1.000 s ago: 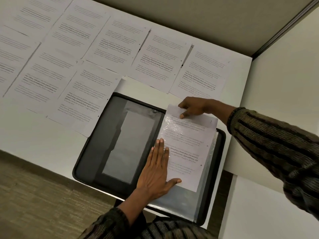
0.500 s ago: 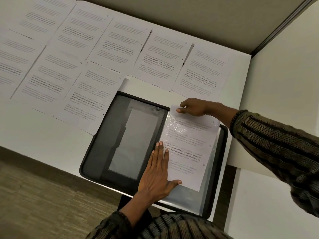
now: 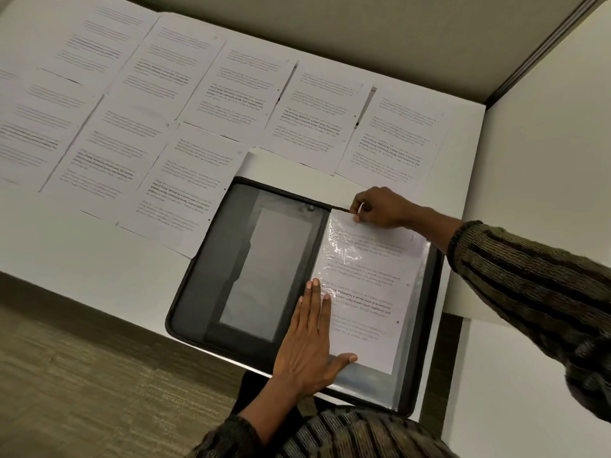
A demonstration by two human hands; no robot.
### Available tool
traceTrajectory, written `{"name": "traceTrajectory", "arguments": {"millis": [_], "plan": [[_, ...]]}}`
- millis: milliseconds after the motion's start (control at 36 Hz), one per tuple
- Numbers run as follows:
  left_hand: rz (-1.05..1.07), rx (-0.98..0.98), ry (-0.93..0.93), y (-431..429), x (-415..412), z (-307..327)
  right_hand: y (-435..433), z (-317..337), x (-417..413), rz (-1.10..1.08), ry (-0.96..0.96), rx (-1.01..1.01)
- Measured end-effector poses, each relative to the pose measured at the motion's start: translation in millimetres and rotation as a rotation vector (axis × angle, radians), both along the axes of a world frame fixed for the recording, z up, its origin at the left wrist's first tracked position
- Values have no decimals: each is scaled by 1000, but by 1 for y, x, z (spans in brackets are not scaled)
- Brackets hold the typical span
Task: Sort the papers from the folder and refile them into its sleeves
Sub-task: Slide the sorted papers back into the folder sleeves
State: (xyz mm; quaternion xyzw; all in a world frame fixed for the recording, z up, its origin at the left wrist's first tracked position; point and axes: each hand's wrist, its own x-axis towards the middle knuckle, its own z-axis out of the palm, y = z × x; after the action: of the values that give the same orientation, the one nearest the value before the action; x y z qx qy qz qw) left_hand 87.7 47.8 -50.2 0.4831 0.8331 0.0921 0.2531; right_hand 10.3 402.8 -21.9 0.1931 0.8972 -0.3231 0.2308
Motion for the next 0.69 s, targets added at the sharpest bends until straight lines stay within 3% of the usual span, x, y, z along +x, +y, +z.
{"name": "traceTrajectory", "arguments": {"millis": [194, 444, 694], "plan": [[-7, -2, -5, -2, 2, -1, -6, 3, 5, -110, -6, -69], [-12, -10, -23, -2, 1, 1, -19, -6, 14, -70, 33, 32], [-19, 4, -37, -5, -2, 7, -20, 3, 13, -167, 9, -174]]}}
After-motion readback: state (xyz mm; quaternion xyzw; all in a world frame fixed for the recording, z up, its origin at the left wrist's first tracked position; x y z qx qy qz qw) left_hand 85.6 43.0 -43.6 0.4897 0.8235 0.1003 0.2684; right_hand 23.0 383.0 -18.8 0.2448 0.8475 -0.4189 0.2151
